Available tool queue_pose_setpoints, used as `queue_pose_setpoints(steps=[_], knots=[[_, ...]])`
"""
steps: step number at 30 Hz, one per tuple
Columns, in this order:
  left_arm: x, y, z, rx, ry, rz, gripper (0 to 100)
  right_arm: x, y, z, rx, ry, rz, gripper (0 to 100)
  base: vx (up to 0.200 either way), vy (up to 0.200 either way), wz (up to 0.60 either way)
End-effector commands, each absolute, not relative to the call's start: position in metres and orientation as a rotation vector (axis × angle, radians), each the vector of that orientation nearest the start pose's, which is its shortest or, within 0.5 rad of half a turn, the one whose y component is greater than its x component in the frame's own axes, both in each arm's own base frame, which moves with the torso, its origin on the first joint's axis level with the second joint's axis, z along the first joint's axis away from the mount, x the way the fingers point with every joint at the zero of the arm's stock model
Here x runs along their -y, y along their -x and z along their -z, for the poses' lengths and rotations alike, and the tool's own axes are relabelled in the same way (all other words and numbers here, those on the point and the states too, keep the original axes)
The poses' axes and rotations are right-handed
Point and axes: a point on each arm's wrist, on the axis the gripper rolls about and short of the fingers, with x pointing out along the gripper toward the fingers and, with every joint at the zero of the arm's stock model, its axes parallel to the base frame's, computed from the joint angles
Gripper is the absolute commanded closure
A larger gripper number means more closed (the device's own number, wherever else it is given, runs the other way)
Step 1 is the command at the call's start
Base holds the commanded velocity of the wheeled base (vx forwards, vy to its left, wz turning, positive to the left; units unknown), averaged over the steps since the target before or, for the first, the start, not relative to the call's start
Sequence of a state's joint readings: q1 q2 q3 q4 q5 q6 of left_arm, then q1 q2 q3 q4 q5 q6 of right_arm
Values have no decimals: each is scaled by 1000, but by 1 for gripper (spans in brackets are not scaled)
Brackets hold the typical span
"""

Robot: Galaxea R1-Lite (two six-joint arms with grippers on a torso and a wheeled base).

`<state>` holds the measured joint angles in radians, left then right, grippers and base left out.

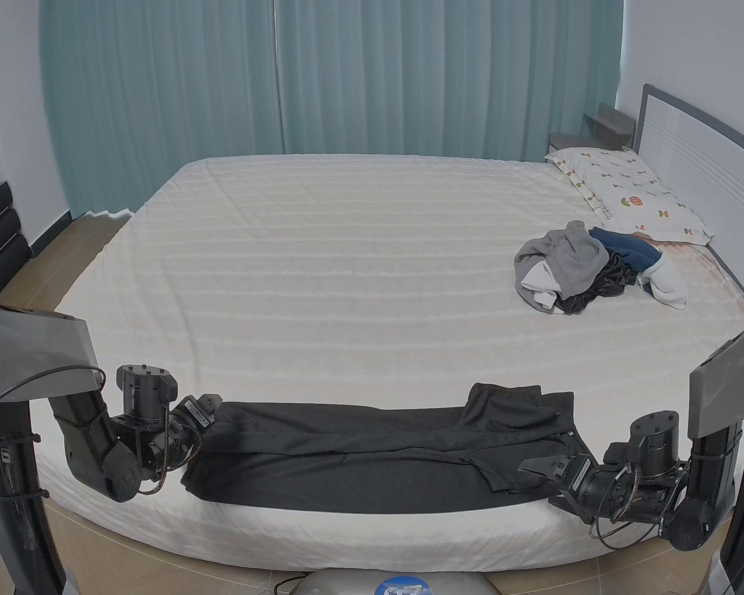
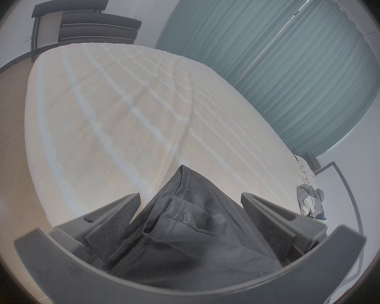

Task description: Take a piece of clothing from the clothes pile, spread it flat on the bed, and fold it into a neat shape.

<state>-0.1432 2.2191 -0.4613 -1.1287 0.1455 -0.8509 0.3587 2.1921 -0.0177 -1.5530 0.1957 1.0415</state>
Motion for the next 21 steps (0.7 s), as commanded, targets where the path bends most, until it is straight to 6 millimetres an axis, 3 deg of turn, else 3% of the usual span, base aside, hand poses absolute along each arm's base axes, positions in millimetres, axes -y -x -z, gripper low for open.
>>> queue_pose_setpoints(steps=[1,3,4,10,21], knots=[[42,-307,15,-597,732,-263,0,-82,-206,2,-833,-931,-165,0,0,0,0],[43,-306,19,-613,728,-262,0,-82,-206,1,-832,-931,-166,0,0,0,0],[43,-306,19,-613,728,-262,100,-82,-206,1,-832,-931,-166,0,0,0,0],[41,-307,15,-599,738,-265,100,-82,-206,1,-828,-929,-165,0,0,0,0],[31,-310,-16,-499,884,-241,100,-79,-209,-8,-777,-940,-173,0,0,0,0]])
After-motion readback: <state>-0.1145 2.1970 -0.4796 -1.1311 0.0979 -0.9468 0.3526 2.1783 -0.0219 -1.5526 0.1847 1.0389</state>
